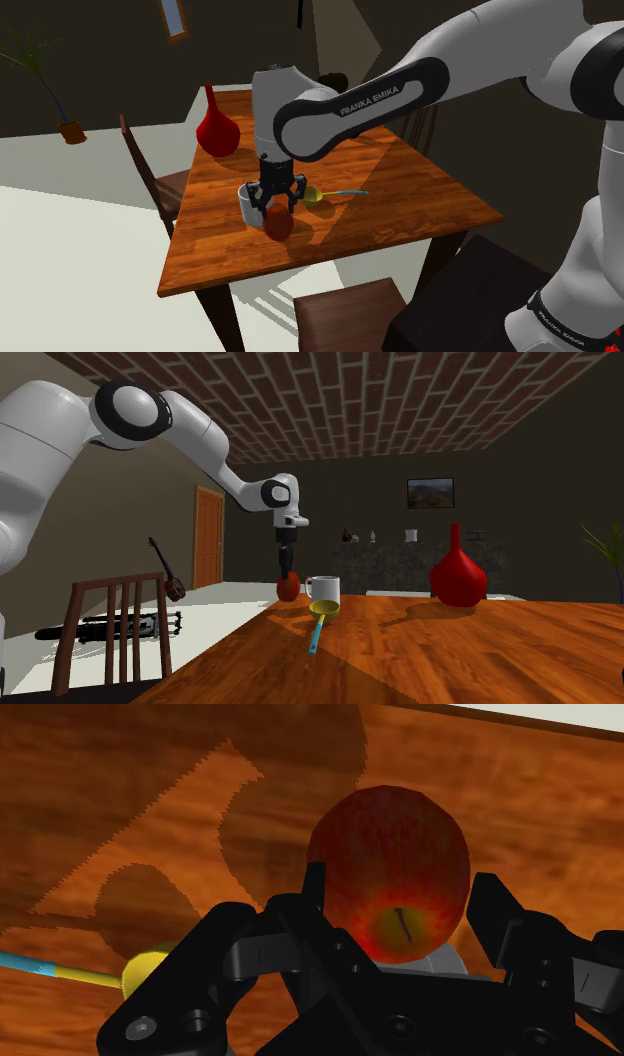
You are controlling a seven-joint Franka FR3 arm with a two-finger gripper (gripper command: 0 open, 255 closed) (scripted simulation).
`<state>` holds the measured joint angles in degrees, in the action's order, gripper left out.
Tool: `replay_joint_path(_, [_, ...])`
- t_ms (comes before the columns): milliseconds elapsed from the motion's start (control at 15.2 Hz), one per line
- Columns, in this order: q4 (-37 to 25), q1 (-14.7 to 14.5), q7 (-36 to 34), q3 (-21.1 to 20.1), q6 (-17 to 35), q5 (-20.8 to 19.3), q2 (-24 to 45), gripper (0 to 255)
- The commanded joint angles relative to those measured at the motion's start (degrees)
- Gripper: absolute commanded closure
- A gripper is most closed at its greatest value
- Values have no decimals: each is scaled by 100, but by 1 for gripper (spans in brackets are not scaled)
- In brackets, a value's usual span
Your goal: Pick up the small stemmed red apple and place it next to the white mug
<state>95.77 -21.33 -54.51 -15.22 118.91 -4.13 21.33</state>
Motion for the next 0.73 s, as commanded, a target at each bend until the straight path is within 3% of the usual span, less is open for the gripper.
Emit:
replay_joint_path(0, [77, -5, -10, 7, 132, -18, 53, 255])
replay_joint_path(660, [167, -11, -20, 17, 287, -39, 120, 255])
